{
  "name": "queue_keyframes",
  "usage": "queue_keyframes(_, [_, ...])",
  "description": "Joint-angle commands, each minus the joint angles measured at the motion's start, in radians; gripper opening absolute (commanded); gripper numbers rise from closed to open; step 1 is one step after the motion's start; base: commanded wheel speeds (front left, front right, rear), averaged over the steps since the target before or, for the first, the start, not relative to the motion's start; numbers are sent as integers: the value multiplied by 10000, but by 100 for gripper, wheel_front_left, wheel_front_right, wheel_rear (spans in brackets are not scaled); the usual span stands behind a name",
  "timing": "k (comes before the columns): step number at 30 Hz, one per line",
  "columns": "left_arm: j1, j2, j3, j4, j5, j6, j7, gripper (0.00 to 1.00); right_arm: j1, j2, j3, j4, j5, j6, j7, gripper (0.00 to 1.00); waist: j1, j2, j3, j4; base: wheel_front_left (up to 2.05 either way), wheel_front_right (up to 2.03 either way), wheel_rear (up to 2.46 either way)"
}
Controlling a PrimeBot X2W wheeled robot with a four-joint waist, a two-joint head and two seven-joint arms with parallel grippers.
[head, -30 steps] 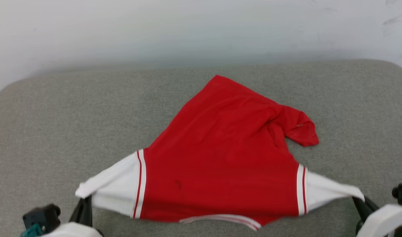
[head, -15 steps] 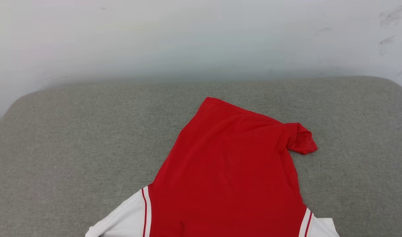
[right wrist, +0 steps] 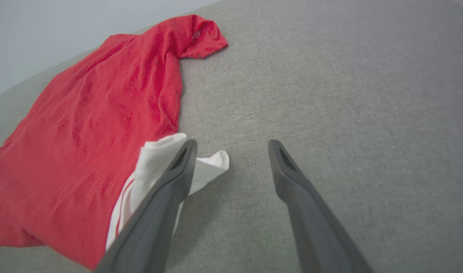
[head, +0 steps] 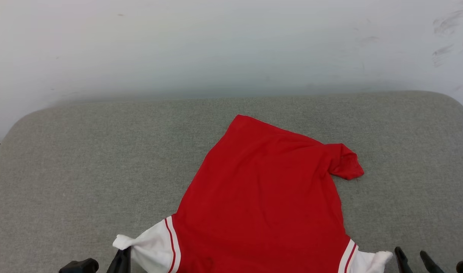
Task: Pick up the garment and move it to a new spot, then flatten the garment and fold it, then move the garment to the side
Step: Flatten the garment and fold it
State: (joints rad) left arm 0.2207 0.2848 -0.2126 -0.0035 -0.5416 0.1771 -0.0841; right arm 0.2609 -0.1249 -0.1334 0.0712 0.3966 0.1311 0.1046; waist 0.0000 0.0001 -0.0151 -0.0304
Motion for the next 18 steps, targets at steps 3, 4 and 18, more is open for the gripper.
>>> queue_keyframes(3, [-261, 16, -23, -107, 105, 17, -115, 0, -279, -116, -152, -333, 147, -7, -746, 100, 0, -1, 8, -24, 0, 0, 0])
queue_keyframes(4, [-299, 18, -42, -159, 127, 21, -152, 0, -339, -160, -200, -373, 145, -7, -842, 100, 0, -1, 13, -26, 0, 0, 0])
queue_keyframes(18, [-1342, -174, -552, -769, 513, -100, -274, 0, -3684, -1625, -818, 1896, 1303, -5, 1435, 100, 0, -1, 1003, 552, 0, 0, 0])
